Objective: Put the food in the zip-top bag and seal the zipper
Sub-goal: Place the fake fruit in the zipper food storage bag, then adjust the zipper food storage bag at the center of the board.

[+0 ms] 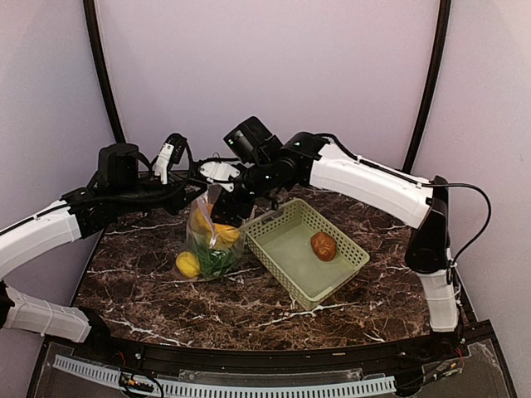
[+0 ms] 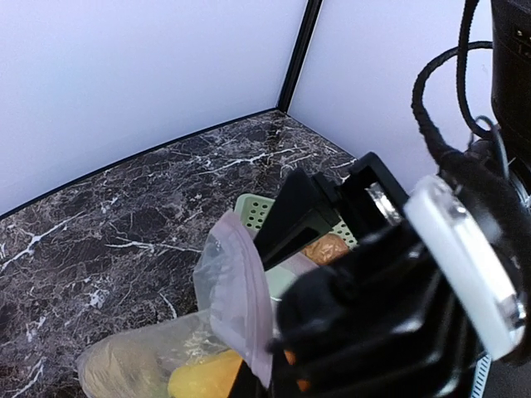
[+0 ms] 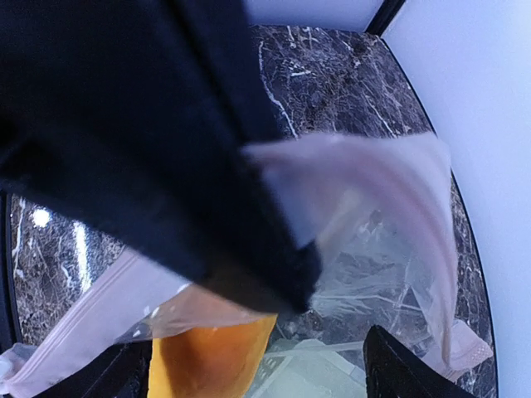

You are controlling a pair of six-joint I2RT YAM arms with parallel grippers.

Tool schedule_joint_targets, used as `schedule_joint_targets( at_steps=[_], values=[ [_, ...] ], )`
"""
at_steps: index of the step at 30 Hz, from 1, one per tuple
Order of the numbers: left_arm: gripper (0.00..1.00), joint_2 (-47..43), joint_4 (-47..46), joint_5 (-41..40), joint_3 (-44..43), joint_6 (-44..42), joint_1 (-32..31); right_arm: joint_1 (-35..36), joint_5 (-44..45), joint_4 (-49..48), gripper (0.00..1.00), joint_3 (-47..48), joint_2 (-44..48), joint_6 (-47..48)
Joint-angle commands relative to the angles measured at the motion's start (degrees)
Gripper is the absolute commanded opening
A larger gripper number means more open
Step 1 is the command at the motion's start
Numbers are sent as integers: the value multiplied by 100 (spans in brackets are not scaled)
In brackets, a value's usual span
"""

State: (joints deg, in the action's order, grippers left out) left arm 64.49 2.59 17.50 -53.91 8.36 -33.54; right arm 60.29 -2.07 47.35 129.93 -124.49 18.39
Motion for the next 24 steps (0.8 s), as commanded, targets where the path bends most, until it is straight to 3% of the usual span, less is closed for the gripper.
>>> schedule_joint_targets(
  at_steps=[1, 4, 6, 10, 23, 24],
  values=[
    [1, -181, -53, -199, -40, -19, 15, 50, -709, 106, 81, -402, 833, 598],
    [1, -123, 0, -65, -85, -19, 29, 61, -1961, 449, 69, -1047, 1417, 1838],
    [1, -90, 22, 67, -111, -25, 31, 92, -2230, 676, 65, -1455, 1702, 2532],
    [1, -33, 1, 438, -134, -22, 34, 104, -1916, 1006, 55, -1290, 1524, 2844],
    [1, 0, 44, 560, -161, -36, 32, 308, -483, 962, 52, -1437, 775, 3029],
    [1, 5, 46, 561, -167, -36, 32, 308, -359, 878, 48, -1469, 764, 2989]
  ],
)
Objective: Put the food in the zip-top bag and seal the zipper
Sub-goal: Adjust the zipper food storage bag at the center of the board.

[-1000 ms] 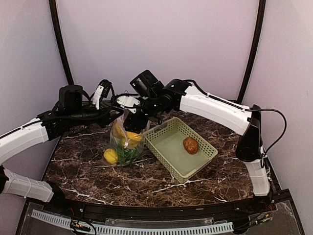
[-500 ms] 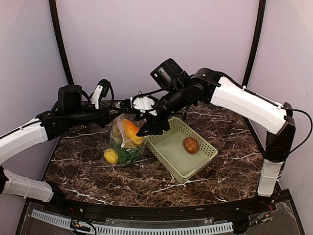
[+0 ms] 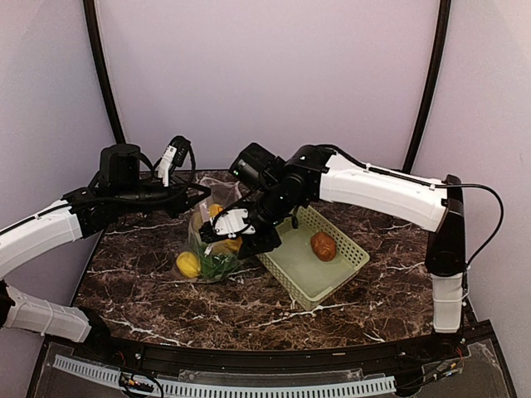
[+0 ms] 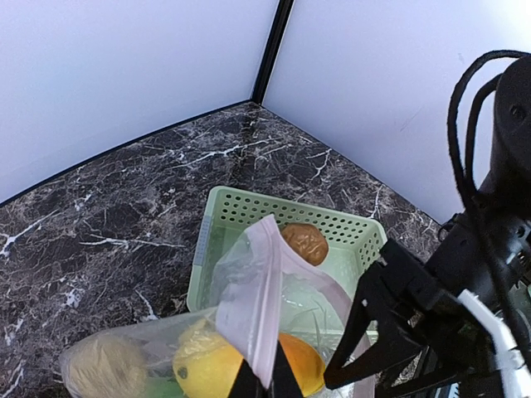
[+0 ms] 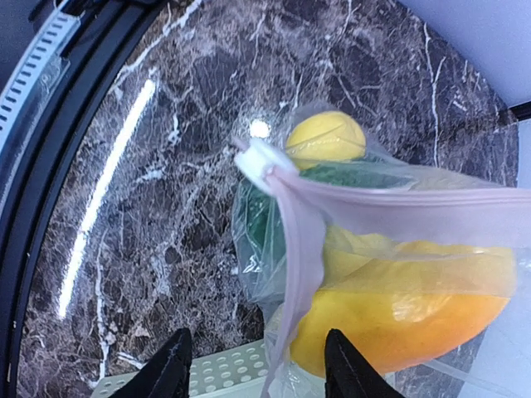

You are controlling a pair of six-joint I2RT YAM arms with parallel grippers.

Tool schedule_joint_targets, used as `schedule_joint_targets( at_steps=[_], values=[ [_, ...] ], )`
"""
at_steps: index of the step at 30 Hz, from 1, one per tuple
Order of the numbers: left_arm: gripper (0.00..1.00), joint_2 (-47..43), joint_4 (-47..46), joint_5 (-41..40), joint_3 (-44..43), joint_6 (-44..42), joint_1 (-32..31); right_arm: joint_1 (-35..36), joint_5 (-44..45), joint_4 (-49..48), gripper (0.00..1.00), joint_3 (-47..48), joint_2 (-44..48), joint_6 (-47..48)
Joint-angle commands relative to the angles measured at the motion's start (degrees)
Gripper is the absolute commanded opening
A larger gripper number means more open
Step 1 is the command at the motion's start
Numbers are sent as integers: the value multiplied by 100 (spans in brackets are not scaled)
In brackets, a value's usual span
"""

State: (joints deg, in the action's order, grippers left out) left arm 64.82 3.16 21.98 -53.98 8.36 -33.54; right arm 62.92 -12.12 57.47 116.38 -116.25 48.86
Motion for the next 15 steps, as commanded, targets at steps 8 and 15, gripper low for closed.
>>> schedule_joint_targets(
  at_steps=[8, 15],
  values=[
    [1, 36, 66, 104, -181, -56, 32, 165, 896, -386, 0, 366, 203, -112],
    [1, 215, 229, 387, -328, -104, 32, 310, 492, -396, 0, 1063, 272, -120]
  ],
)
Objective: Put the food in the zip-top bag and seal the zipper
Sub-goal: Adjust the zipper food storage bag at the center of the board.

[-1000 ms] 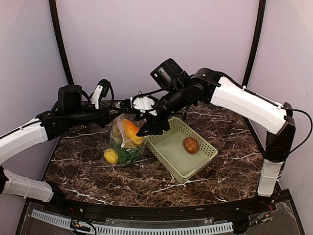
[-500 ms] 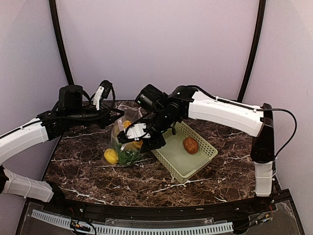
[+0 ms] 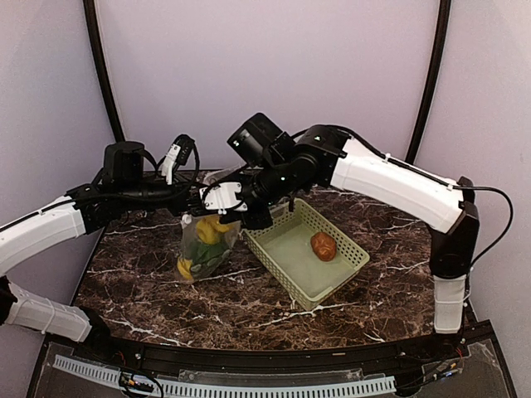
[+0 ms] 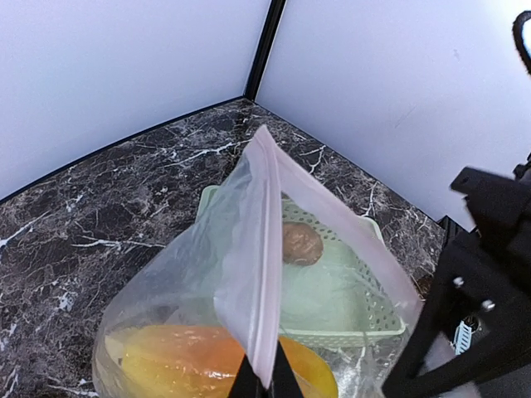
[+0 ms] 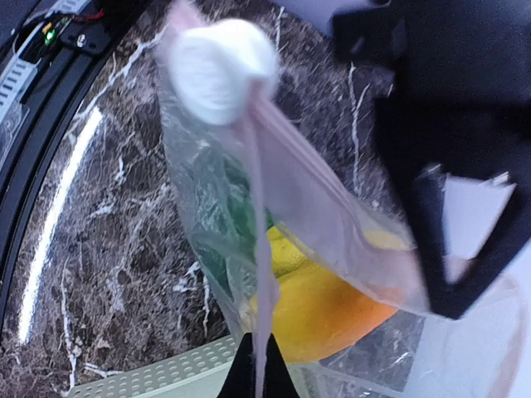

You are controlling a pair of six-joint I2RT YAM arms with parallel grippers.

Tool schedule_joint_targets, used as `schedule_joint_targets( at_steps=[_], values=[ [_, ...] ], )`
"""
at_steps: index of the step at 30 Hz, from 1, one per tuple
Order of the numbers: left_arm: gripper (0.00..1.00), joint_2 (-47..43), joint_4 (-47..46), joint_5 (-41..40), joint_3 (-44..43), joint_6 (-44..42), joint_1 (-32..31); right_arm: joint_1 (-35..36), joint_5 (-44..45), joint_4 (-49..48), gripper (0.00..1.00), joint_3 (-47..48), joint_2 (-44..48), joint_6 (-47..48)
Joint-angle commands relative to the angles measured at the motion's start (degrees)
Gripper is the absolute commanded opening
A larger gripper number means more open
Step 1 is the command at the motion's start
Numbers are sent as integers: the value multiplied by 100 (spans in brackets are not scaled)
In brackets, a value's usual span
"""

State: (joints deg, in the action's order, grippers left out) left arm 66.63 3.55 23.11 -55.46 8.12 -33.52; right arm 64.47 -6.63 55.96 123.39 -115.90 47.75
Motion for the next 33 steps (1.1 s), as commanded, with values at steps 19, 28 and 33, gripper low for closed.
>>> schedule_joint_targets(
  at_steps=[19, 28, 33],
  values=[
    [1, -316, -166, 149, 1, -62, 126, 227, -119, -149, 20, 204, 200, -211],
    [1, -471, -274, -55, 116, -93, 131, -672, -1468, 194, 53, -264, 1308, -449],
    [1, -404, -224, -35, 89, -94, 126, -1853, -2199, -88, 53, -945, 1750, -872]
  ],
)
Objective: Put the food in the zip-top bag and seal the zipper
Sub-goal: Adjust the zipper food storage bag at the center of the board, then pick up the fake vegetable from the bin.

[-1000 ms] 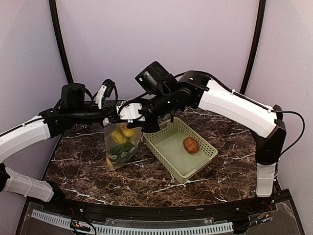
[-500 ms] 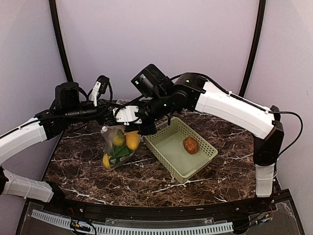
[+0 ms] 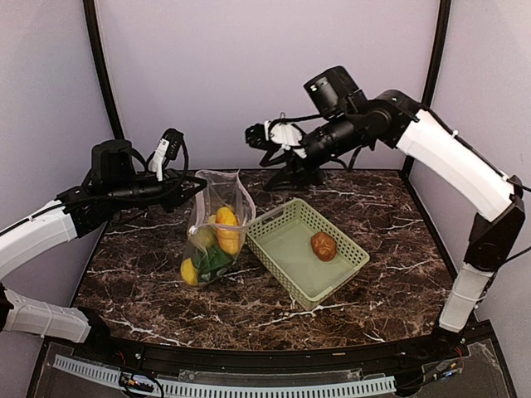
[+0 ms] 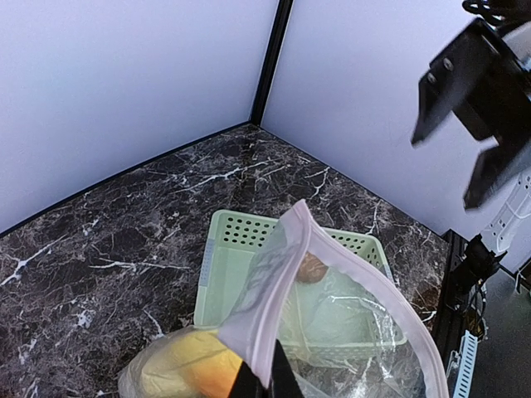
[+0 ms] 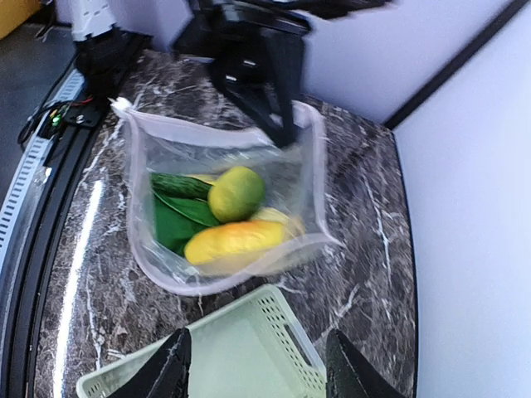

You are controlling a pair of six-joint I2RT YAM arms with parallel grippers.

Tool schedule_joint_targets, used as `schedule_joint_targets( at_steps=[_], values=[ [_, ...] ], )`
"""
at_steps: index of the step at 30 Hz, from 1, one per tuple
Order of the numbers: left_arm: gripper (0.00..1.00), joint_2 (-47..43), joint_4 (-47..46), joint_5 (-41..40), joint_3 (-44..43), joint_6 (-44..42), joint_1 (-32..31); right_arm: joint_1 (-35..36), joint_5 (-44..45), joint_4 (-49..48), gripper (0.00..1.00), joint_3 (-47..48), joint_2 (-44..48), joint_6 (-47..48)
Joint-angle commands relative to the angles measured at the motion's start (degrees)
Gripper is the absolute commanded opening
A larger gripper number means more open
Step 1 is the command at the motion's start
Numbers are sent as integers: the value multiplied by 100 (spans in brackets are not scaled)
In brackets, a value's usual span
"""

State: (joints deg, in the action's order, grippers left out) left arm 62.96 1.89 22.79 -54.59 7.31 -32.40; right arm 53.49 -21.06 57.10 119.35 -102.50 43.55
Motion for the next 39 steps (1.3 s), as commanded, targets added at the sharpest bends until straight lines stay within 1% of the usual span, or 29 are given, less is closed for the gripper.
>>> schedule_joint_targets(
  at_steps=[1, 3, 6, 9, 11, 12, 13, 15, 16, 17, 24, 31, 39],
  values=[
    [1, -42, -58, -11, 1, -29, 15, -989, -805, -317, 52, -775, 521, -554],
    [1, -73, -62, -34, 15, -38, 15, -1403, -778, -447, 51, -1254, 592, -722],
    [1, -90, -78, -32, 14, -40, 15, -1855, -403, -513, 49, -1943, 526, -978],
    [1, -89, -72, 0, 7, -23, 15, -2006, 148, -484, 50, -2617, 495, -832],
    [1, -69, -79, 28, 4, -14, 15, -2024, 474, -482, 55, -2937, 479, -590],
    [1, -59, -82, 45, 2, -12, 15, -2031, 577, -481, 58, -3058, 470, -437],
    [1, -57, -83, 48, 1, -6, 15, -2030, 624, -469, 65, -3131, 443, -289],
    [1, -42, -84, 61, 3, -8, 19, -2028, 649, -480, 85, -3283, 375, 81],
    [1, -39, -77, 60, 6, -10, 17, -2027, 710, -496, 93, -3331, 311, 261],
    [1, -39, -76, 60, 8, -10, 15, -2012, 777, -500, 98, -3332, 229, 390],
    [1, -91, -76, 13, 18, -38, 15, -1873, 1475, -755, 99, -3296, -459, 1191],
    [1, -104, -82, 34, 21, -32, 15, -1683, 1817, -1170, 99, -3624, -561, 1861],
    [1, -120, -92, 67, 19, -24, 15, -1530, 2299, -1154, 99, -3814, -891, 1988]
  ],
)
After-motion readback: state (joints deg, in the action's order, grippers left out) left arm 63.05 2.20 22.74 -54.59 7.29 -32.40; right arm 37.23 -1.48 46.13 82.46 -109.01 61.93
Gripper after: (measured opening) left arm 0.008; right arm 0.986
